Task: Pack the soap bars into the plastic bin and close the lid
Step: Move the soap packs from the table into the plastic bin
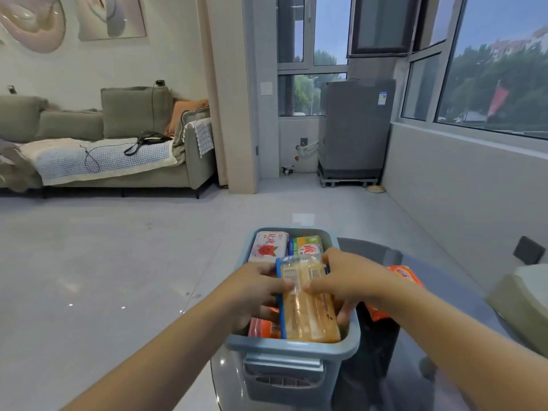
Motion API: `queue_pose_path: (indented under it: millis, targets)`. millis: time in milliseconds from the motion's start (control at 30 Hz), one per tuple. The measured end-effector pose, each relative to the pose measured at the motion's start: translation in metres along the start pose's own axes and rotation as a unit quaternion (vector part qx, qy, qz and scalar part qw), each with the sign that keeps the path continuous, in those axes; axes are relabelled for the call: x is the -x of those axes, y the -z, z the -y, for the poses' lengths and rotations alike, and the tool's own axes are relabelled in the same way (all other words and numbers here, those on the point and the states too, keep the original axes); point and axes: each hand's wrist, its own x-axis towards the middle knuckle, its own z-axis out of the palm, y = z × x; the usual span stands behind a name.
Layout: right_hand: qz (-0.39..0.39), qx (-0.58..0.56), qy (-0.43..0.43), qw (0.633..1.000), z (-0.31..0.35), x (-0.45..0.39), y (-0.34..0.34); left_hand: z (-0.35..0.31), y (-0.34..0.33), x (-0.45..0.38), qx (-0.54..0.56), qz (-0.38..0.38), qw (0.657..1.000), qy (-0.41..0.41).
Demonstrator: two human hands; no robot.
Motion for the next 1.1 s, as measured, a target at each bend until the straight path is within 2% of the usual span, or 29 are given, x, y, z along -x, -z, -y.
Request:
queue_pose_path:
  millis: [167,233,333,400,533,667,833,967,1100]
  targets:
    - [0.05,0.056,-0.064,0.995,0.01,-0.013,0.002,0.003,-0.001,-0.012,-0.077,0.015,0.996,0.041]
    - [0.055,0.127,-0.058,0.989,0.012,-0.016,0.002,0.0,-0.002,-0.018,-0.104,0.028,0.992,0.06]
    - [-0.014,0.333,0.014,0.943,0.01,-0.024,0.004,-0.002,-0.007,-0.026,-0.164,0.037,0.984,0.063]
    - [-0.065,0.376,0.029,0.924,0.003,-0.029,0.005,-0.002,-0.011,-0.03,-0.206,0.027,0.976,0.059]
    - [-0.134,0.309,0.061,0.939,-0.02,-0.03,0.009,0.001,-0.013,-0.036,-0.212,0.024,0.975,0.061]
    - [-0.079,0.09,0.065,0.991,-0.044,-0.029,0.011,0.007,-0.021,-0.039,-0.205,0.003,0.978,0.035]
    - [-0.123,0.023,0.08,0.989,-0.059,-0.033,-0.003,0.01,-0.029,-0.036,-0.272,-0.037,0.962,-0.003]
    - [-0.122,-0.006,0.114,0.986,-0.067,-0.024,-0.007,0.008,-0.028,-0.03,-0.28,-0.037,0.959,-0.014]
    - [-0.119,-0.067,0.154,0.979,-0.077,-0.004,-0.007,0.008,-0.035,-0.02,-0.293,-0.114,0.947,-0.071]
